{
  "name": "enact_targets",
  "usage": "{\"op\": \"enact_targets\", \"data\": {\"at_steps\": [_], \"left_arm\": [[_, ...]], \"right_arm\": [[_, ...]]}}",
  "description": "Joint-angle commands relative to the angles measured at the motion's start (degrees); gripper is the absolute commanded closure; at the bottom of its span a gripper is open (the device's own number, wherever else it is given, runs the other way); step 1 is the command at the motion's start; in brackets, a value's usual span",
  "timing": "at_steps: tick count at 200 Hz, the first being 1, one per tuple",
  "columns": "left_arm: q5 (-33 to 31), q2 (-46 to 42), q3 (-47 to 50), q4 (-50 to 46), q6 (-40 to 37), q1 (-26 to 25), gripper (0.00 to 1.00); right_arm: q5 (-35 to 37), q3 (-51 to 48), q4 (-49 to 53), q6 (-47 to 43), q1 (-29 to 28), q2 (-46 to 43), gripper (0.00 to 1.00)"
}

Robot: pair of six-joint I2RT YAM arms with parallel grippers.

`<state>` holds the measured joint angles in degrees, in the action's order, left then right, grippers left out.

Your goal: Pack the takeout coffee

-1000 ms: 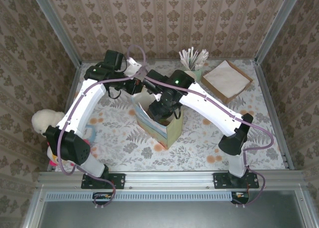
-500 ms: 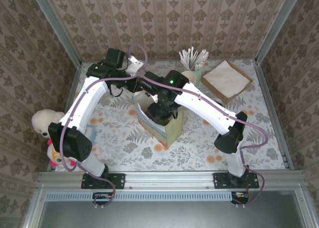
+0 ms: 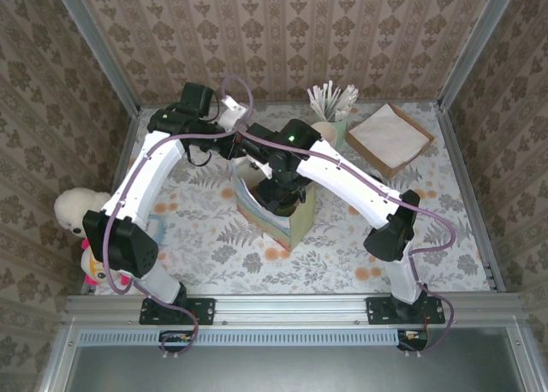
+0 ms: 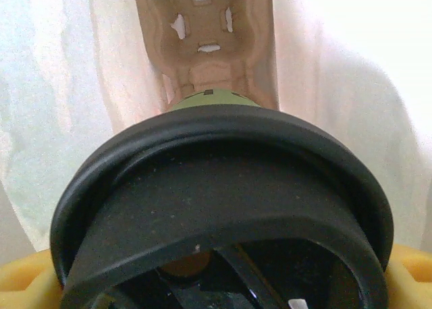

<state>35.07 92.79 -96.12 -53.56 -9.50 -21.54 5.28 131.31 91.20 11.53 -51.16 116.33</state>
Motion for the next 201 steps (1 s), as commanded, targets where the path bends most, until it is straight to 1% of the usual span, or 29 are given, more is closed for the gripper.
{"op": "enact_targets", "data": {"at_steps": [1, 37, 60, 80, 94, 122, 157, 187, 201], "left_arm": [[4.15, 0.37, -1.4, 1.33, -2.95, -0.34, 1.0], [6.56, 0.26, -0.85, 1.95, -4.13, -0.34, 1.0], [9.97, 0.98, -0.51, 2.23, -4.47, -0.35, 1.0], [12.26, 0.28, 1.41, 5.0, -2.92, 1.54, 1.0], [13.85, 0.32, 1.11, 4.81, -2.71, 3.19, 1.0], [16.53, 0.83, 0.27, 3.7, -3.58, 3.62, 1.0], [15.42, 4.19, -2.5, -0.13, -4.74, 1.45, 1.0], [14.81, 5.63, -4.24, -2.35, -4.57, 1.62, 1.0], [14.56, 6.16, -5.14, -3.37, -4.48, 1.81, 1.0]], "right_arm": [[-2.1, -0.13, 2.59, -3.98, 1.0, 0.87, 0.45], [-4.17, 0.06, 0.35, -4.12, 1.87, 0.69, 0.45], [-4.39, 0.65, -1.7, -2.81, 2.4, 0.74, 0.45], [-4.39, -2.99, -3.37, -4.76, 2.82, -0.91, 0.45], [-4.58, -6.23, -4.4, -6.55, 3.07, -2.44, 0.45], [-3.96, -5.97, -3.4, -6.76, 3.35, -1.69, 0.46], [-3.8, -3.8, -2.17, -3.88, 3.41, 0.66, 0.46], [-1.65, -4.92, 0.19, -2.41, 3.38, 0.7, 0.46], [-2.32, -6.76, -0.26, -2.55, 3.69, 0.31, 0.46]]}}
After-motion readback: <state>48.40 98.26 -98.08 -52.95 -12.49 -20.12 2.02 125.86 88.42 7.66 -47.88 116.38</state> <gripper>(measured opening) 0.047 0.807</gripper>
